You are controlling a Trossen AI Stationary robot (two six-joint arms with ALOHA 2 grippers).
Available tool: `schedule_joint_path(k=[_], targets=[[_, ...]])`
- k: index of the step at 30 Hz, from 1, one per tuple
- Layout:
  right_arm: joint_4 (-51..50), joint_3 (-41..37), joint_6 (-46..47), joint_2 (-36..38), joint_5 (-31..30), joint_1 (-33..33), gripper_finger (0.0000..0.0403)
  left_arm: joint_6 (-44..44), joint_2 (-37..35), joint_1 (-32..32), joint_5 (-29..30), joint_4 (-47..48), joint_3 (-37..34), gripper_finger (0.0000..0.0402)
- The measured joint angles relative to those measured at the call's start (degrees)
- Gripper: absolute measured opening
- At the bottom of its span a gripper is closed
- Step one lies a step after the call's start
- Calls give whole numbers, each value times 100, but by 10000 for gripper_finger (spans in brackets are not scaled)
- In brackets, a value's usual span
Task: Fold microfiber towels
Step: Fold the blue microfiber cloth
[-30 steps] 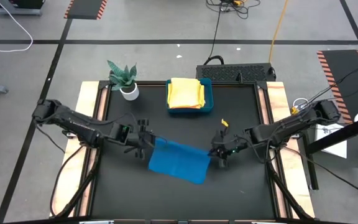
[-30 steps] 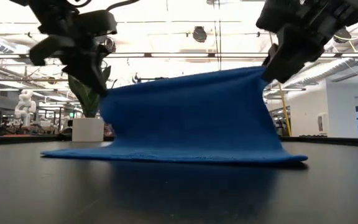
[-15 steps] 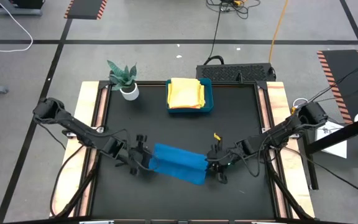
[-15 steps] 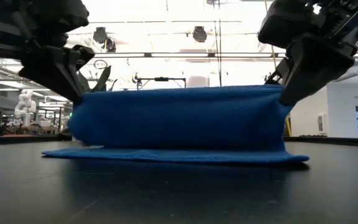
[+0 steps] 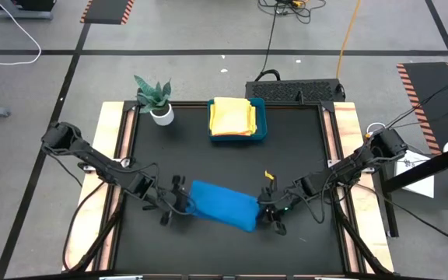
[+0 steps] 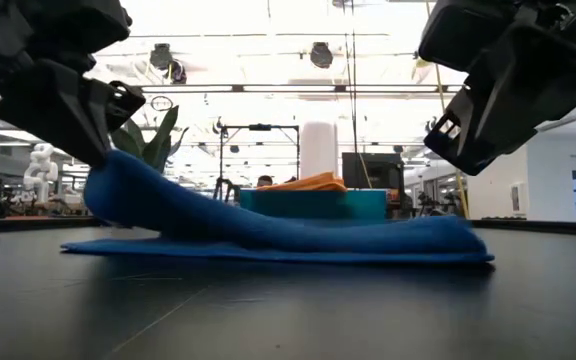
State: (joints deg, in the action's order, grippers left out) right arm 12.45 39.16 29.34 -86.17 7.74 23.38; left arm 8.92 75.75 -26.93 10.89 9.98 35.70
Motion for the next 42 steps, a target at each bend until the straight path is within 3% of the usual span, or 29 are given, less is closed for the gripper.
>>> schedule_joint_path(k=[8, 17, 20, 23, 28, 34, 42], targets=[[9, 0, -2, 0, -185, 27, 122, 161, 0, -139, -188, -204, 0, 51], [-48, 0, -167, 0, -544, -131, 124, 585, 0, -341, -157, -299, 2, 162], [-26, 0, -288, 0, -1001, -167, 124, 810, 0, -334, 395, -399, 2, 179], [-15, 0, -459, 0, -1454, -171, 124, 821, 0, -329, 1080, -754, 4, 180], [361, 2, -753, 0, -1834, -171, 124, 359, 0, -320, 1435, -1452, 4, 165], [712, 9, -1093, 3, -1826, -169, 123, -603, 0, -282, 1470, -2548, 4, 145], [370, 9, -605, 35, -1822, -299, 123, -490, 63, 63, 971, -2648, 4, 136]])
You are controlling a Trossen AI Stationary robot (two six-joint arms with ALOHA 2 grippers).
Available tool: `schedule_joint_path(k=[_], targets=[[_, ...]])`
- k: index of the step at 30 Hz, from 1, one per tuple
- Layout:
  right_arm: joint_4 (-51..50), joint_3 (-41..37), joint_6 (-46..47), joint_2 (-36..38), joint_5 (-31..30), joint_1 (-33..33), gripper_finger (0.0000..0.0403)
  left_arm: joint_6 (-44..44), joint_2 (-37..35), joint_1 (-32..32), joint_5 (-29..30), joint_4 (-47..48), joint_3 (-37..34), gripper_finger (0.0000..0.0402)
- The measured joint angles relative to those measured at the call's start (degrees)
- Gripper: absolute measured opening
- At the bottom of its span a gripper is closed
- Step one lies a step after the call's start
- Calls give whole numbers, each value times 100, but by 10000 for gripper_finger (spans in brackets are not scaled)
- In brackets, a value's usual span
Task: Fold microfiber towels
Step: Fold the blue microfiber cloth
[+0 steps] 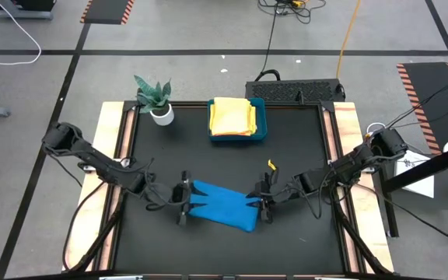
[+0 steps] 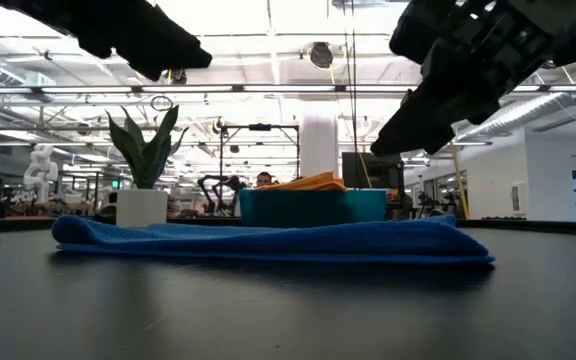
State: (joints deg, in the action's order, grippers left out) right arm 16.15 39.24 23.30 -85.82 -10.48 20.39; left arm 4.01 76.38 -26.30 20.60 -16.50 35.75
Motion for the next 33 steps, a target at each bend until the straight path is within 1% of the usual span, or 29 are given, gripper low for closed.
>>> schedule_joint_path(k=[5, 8, 11, 17, 24, 29, 33], targets=[[32, -45, -123, 0, 0, -123, 123, -57, 253, 165, -59, -112, 4, 136], [30, -103, -186, 0, 0, -213, 123, -72, 432, 315, -64, 7, -7, 136], [18, -188, -193, 0, 0, -340, 123, -76, 568, 509, -63, -112, 4, 136], [34, -216, -192, 0, -2, -500, 123, -26, 579, 820, -277, -96, -2, 136], [32, -216, -193, 0, -2, -495, 123, 39, 560, 833, -297, -123, -2, 136], [30, -216, -155, 0, 0, -495, 123, 90, 560, 828, -297, -371, -2, 136], [30, -216, -107, 0, 0, -495, 123, 57, 560, 828, -302, -374, -2, 136]])
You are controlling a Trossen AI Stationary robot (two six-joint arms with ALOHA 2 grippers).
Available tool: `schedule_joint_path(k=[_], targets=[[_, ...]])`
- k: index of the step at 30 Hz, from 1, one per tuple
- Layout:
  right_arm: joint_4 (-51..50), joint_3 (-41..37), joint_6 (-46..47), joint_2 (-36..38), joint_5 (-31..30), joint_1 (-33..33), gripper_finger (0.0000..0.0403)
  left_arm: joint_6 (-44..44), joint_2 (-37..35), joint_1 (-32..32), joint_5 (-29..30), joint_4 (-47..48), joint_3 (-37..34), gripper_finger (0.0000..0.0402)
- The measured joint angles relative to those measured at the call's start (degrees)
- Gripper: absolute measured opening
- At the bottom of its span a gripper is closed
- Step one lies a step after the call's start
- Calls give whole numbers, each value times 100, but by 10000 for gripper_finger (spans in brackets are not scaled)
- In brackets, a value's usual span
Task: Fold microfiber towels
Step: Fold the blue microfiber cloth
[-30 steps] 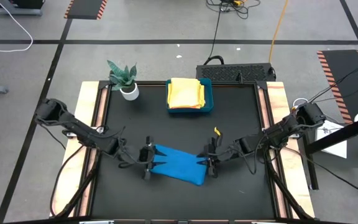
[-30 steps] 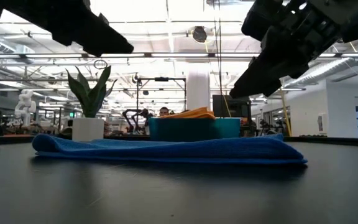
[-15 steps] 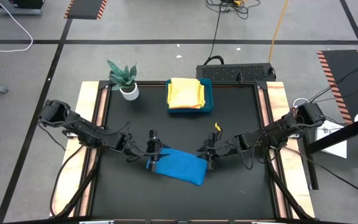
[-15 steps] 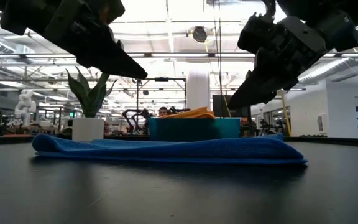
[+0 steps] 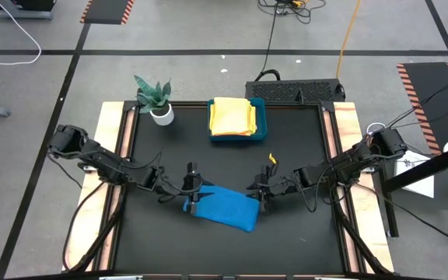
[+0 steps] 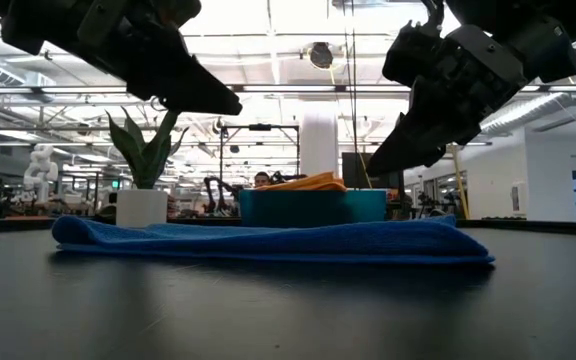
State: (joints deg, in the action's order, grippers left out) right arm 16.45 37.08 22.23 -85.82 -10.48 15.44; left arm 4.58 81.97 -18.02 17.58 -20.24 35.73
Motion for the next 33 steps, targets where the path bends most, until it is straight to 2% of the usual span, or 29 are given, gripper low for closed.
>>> schedule_joint_path(k=[16, 21, 33], targets=[[-44, 0, 134, 0, 28, -7, 123, 68, 0, -50, -15, 117, 0, 136], [-257, -2, 712, 0, 322, -101, 123, 72, 0, -50, 4, 117, 0, 136], [-872, -2, 1308, -4, 1062, -317, 123, 70, -2, -46, 33, 111, 0, 136]])
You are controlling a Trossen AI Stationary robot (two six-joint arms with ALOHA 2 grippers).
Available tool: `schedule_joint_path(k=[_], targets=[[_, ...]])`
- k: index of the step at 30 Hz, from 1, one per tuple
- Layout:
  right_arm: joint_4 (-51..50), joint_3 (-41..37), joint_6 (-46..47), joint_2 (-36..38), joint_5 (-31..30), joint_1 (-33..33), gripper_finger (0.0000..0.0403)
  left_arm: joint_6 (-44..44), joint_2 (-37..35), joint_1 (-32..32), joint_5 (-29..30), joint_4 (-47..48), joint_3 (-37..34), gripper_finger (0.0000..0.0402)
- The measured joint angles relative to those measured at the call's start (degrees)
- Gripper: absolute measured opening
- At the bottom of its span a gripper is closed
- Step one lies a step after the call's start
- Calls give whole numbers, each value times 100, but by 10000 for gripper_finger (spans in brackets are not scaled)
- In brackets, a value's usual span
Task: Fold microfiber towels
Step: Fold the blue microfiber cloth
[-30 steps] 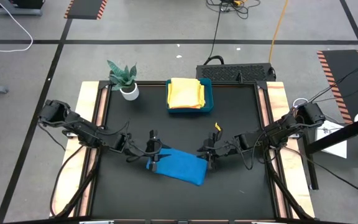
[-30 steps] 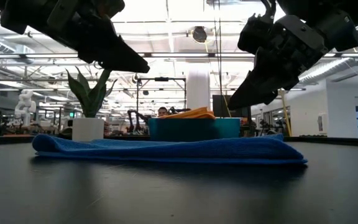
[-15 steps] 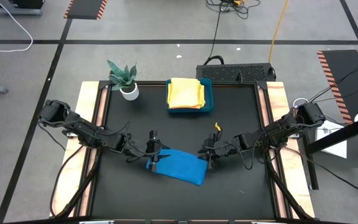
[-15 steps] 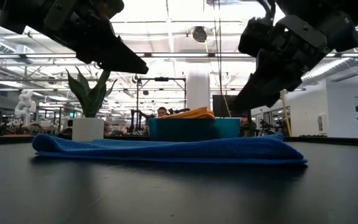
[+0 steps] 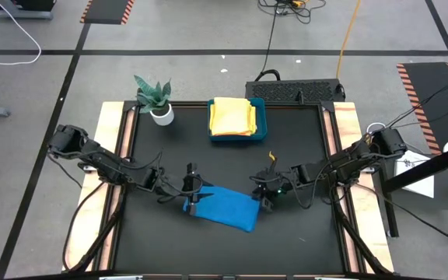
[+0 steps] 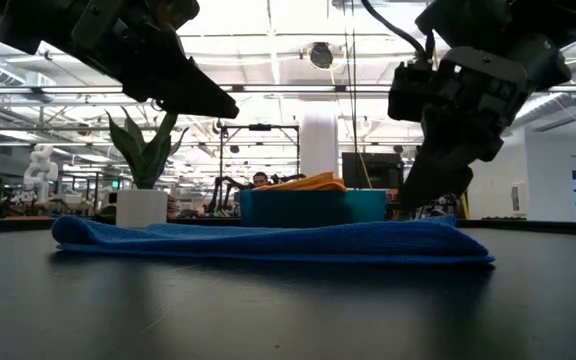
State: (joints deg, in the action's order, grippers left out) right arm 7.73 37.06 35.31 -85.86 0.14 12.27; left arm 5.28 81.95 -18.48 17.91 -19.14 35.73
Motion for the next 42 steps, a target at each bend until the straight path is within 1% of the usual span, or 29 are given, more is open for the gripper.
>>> schedule_joint_path(k=[7, 15, 23, 30, 32, 35, 39, 42], targets=[[-18, 0, -13, 0, 14, 4, 123, 24, 2, 0, 0, -13, 0, 136], [-974, -4, 370, 197, 155, -139, 123, 92, 0, 0, 0, -11, 0, 136], [-924, -4, 251, 201, 166, -140, 123, 85, 0, 2, 2, -40, 0, 136], [-796, -4, -37, 201, 217, -275, 125, 41, 0, 4, 2, -41, 0, 136], [-656, -4, -197, 201, 513, -315, 134, -19, 0, 9, 2, -41, 0, 136], [-397, -2, -324, 201, 834, -328, 162, -27, 0, 9, 2, -41, 0, 136], [-235, 0, -361, 201, 894, -330, 209, -28, 0, 15, 2, -41, 0, 136], [-232, 0, -419, 201, 893, -330, 235, -28, 0, 15, 2, -44, 0, 136]])
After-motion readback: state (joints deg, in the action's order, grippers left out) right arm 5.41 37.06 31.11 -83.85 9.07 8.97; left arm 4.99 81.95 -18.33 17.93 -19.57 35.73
